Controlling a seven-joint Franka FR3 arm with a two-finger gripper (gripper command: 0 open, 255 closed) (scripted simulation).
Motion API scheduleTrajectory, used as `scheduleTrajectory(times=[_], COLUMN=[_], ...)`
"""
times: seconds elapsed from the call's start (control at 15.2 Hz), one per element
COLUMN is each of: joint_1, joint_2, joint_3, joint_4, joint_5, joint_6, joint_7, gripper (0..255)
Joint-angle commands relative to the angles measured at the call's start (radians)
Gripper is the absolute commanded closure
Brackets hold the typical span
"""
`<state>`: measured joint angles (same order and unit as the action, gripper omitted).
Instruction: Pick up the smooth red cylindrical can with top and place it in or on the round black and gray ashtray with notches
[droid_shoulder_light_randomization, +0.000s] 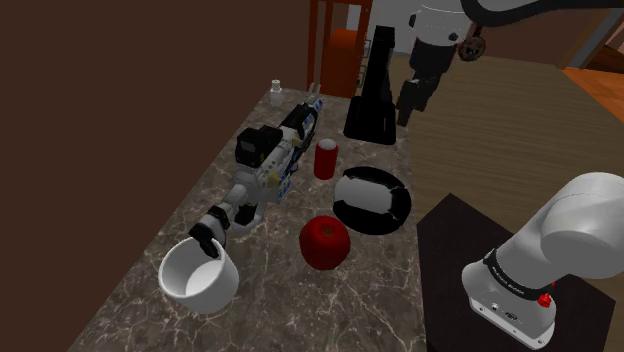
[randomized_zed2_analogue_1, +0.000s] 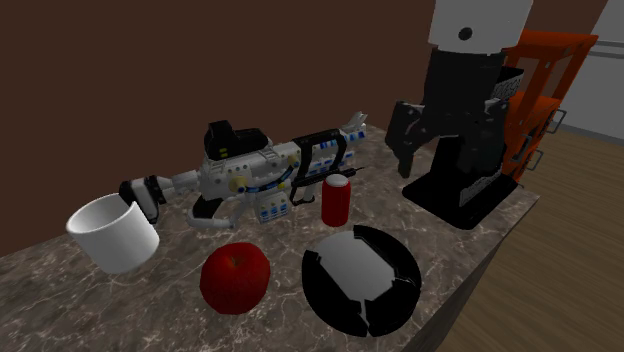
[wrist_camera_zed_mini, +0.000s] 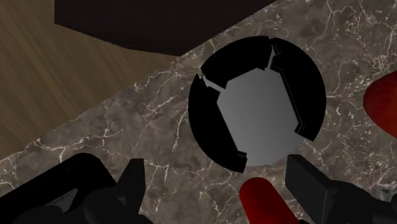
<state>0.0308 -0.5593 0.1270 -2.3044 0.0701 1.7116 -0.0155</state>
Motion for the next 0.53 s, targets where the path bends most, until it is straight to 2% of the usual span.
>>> scheduleTrajectory(times=[0.0, 0.46], joint_1=[0.006, 0.016], joint_2=[0.069, 0.303], joint_3=[0.032, 0.115], joint_4=[0.023, 0.126], joint_5=[0.01, -0.002], joint_6=[0.052, 0.196], joint_7=[0.041, 0.164], gripper=[0, 0])
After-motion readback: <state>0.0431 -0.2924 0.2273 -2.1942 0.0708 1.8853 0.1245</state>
